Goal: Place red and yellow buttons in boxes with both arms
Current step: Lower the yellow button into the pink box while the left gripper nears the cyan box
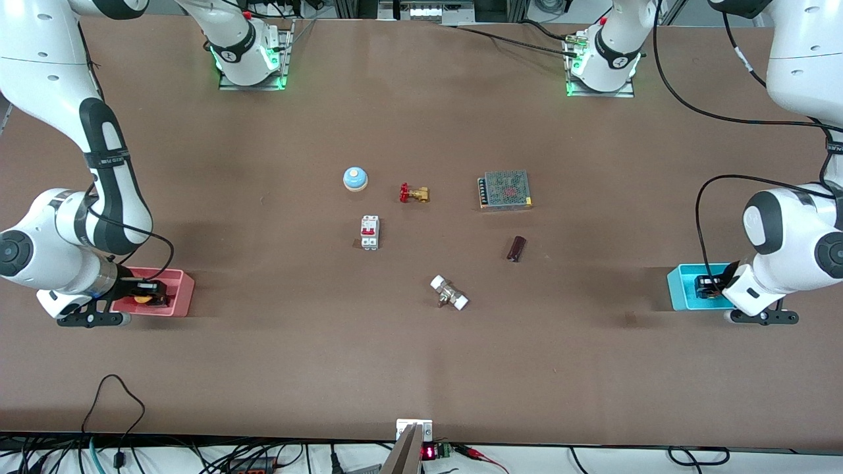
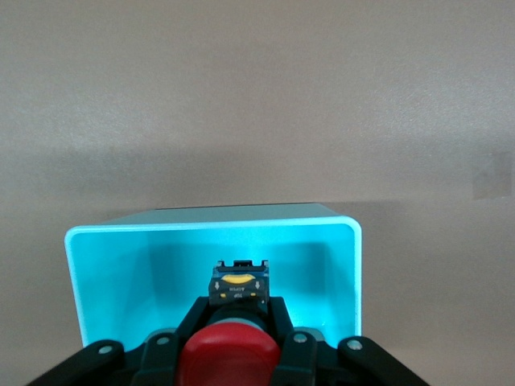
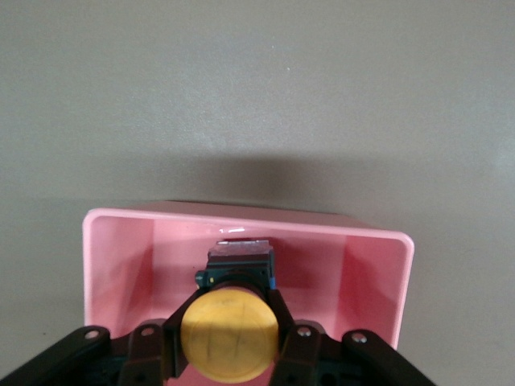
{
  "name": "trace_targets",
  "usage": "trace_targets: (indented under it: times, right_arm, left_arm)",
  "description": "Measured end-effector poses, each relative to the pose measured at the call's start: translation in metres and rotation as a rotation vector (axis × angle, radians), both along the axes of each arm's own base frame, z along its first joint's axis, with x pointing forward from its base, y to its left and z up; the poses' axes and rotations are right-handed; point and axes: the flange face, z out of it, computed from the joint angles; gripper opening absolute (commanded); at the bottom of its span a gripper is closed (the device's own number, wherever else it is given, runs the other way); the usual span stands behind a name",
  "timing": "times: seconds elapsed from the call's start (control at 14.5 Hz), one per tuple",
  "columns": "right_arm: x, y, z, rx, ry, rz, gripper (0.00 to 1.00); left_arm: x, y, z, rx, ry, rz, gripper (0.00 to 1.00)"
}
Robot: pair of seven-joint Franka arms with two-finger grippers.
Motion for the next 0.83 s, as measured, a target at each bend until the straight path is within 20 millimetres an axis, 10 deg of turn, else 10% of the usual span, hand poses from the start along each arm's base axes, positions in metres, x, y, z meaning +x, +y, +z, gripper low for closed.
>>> trace_targets:
  times: [0.28,0.55,0.83]
  right_arm:
    - [0.0,-0.001,-0.006,0.0,0.001,0.0,0.34]
    - [0.0,-0.001,-0.009,-0.001,-0.001,0.0,0.34]
    - [0.0,0.0,-0.01,0.002,-0.001,-0.001,0.55]
  left_arm:
    - [-0.003,0.001,-0.008,-0.003,0.018,0.002,0.25]
    - [-0.006,0.0,-0.023,-0.008,0.04,0.003,1.0]
    - [-0.004,0.001,-0.016,-0.007,0.041,0.003,1.0]
